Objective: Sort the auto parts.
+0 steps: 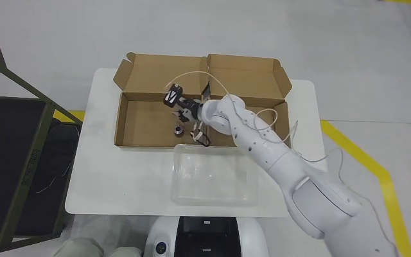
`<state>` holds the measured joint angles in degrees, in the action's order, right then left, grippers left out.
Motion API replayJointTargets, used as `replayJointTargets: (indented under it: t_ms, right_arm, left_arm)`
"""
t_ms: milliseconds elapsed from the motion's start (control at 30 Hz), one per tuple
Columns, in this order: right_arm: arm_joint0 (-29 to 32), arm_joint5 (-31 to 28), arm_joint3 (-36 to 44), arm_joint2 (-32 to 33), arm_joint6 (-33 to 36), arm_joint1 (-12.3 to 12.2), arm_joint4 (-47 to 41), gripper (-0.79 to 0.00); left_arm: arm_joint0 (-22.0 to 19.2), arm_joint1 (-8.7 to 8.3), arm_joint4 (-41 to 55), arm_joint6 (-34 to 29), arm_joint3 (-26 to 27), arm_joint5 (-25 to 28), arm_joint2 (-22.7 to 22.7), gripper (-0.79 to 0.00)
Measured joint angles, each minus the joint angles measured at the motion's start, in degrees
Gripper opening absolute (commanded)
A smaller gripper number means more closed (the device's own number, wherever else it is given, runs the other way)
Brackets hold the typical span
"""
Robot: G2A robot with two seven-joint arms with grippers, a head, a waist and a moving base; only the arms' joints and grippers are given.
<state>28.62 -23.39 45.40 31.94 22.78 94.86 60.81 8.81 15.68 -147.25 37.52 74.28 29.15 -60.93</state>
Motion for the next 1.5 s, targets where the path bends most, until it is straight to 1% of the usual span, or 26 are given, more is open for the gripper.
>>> replayJointTargets:
  t_ms: [167,300,500,567,600,633,700,833,1000,1167,1333,1500]
  right_arm:
    - [4.09,0.28,9.35,3.06,1.47,-2.61,3.6,-0.477]
    - [8.31,-0.07,17.02,6.45,4.2,-4.91,5.7,-0.459]
    - [16.61,-3.51,29.41,13.08,5.27,-8.71,9.57,-0.437]
    - [19.75,-4.28,33.57,15.47,4.99,-9.98,12.17,-0.425]
    - [21.16,-4.57,35.25,16.48,4.7,-10.48,13.2,-0.406]
    - [23.05,-5.04,37.39,17.86,4.19,-11.14,14.44,-0.394]
    - [25.81,-5.97,40.27,19.98,3.17,-12.07,16.11,-0.32]
    - [31.87,-8.47,45.56,24.77,-0.42,-14.01,19.73,-0.231]
    - [38.26,-10.24,49.82,29.93,-5.59,-15.82,23.15,-0.154]
    - [44.19,-11.92,52.79,34.97,-10.64,-17.42,25.63,-0.009]
    - [49.0,-14.02,55.31,39.1,-15.47,-18.78,28.39,0.0]
    - [53.64,-13.64,56.6,43.57,-20.83,-19.78,27.87,0.0]
  left_arm:
    - [0.0,0.0,0.0,0.0,0.0,0.0,0.0,0.0]
    - [0.0,0.0,0.0,0.0,0.0,0.0,0.0,0.0]
    - [0.0,0.0,0.0,0.0,0.0,0.0,0.0,0.0]
    - [0.0,0.0,0.0,0.0,0.0,0.0,0.0,0.0]
    - [0.0,0.0,0.0,0.0,0.0,0.0,0.0,0.0]
    - [0.0,0.0,0.0,0.0,0.0,0.0,0.0,0.0]
    - [0.0,0.0,0.0,0.0,0.0,0.0,0.0,0.0]
    - [0.0,0.0,0.0,0.0,0.0,0.0,0.0,0.0]
    - [0.0,0.0,0.0,0.0,0.0,0.0,0.0,0.0]
    - [0.0,0.0,0.0,0.0,0.0,0.0,0.0,0.0]
    - [0.0,0.0,0.0,0.0,0.0,0.0,0.0,0.0]
    - [0.0,0.0,0.0,0.0,0.0,0.0,0.0,0.0]
